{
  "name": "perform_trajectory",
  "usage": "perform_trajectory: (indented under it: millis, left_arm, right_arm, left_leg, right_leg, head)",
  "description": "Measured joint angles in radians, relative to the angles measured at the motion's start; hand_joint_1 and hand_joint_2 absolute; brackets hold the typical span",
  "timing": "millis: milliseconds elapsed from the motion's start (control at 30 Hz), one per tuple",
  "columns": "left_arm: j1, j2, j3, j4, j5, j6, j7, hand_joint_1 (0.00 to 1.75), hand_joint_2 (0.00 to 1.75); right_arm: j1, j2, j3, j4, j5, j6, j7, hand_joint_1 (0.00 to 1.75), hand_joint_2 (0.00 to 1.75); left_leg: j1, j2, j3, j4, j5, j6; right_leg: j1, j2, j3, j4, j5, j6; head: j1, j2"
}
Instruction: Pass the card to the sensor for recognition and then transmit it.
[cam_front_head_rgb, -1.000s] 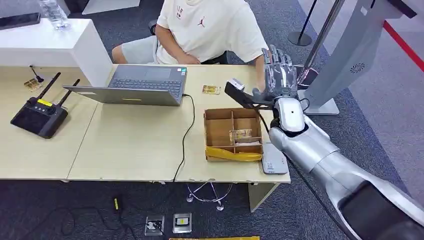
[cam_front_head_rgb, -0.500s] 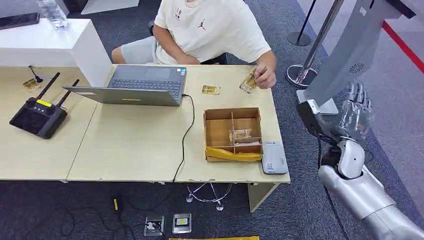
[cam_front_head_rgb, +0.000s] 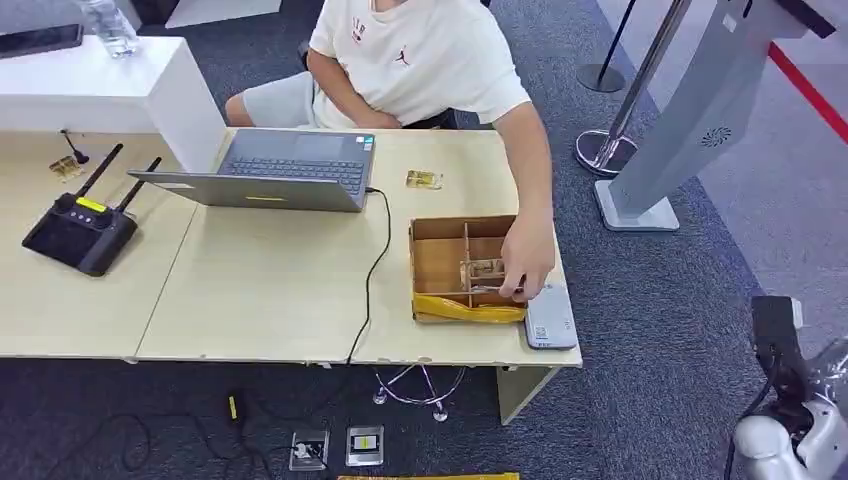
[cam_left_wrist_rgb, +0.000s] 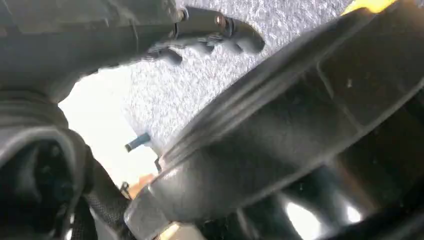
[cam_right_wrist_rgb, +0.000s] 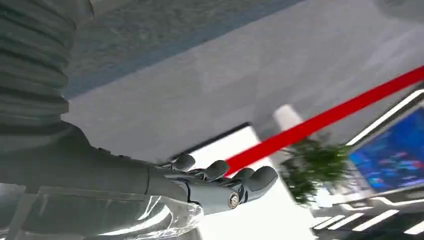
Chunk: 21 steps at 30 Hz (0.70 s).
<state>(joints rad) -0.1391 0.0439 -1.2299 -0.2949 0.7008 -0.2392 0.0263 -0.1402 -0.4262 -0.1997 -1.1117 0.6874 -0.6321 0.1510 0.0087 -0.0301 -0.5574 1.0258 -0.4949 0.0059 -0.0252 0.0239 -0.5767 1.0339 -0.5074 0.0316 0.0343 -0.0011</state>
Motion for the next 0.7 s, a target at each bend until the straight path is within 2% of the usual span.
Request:
perform_trajectory:
  millis: [133, 300, 533, 700]
  left_arm:
    - [0.0, 0.0, 0.013, 0.0, 0.0, 0.0, 0.0, 0.0, 0.0]
    - [0.0, -0.003, 0.023, 0.0, 0.0, 0.0, 0.0, 0.0, 0.0]
    - [0.0, -0.006, 0.048, 0.003, -0.015, 0.0, 0.0, 0.0, 0.0]
    - [0.0, -0.008, 0.066, 0.008, -0.034, 0.0, 0.003, 0.0, 0.0]
  right_arm:
    - [0.019, 0.041, -0.116, 0.046, 0.0, 0.0, -0.003, 0.0, 1.75]
    - [0.024, 0.086, -0.216, 0.09, 0.008, 0.0, -0.02, 0.0, 1.75]
    - [0.016, 0.149, -0.366, 0.242, 0.028, 0.0, -0.074, 0.0, 1.75]
    - [0.012, 0.186, -0.45, 0.339, 0.09, 0.0, -0.116, 0.0, 1.75]
  left_leg:
    - [0.0, 0.003, 0.0, 0.0, 0.0, 0.0]
    - [0.0, 0.005, 0.001, 0.0, 0.0, -0.001]
    - [0.001, 0.007, 0.001, 0.0, -0.001, -0.001]
    - [0.001, 0.009, 0.002, 0.0, -0.002, -0.001]
  right_leg:
    - [0.0, 0.002, -0.001, 0.0, 0.0, 0.0]
    - [0.0, 0.006, -0.001, 0.0, 0.0, 0.0]
    - [0.0, 0.006, -0.001, 0.0, 0.0, 0.0]
    - [0.0, 0.008, -0.001, 0.0, 0.0, 0.0]
  head:
    - [0.001, 0.0]
    - [0.0, 0.0]
    - [0.001, 0.0]
    - [0.0, 0.0]
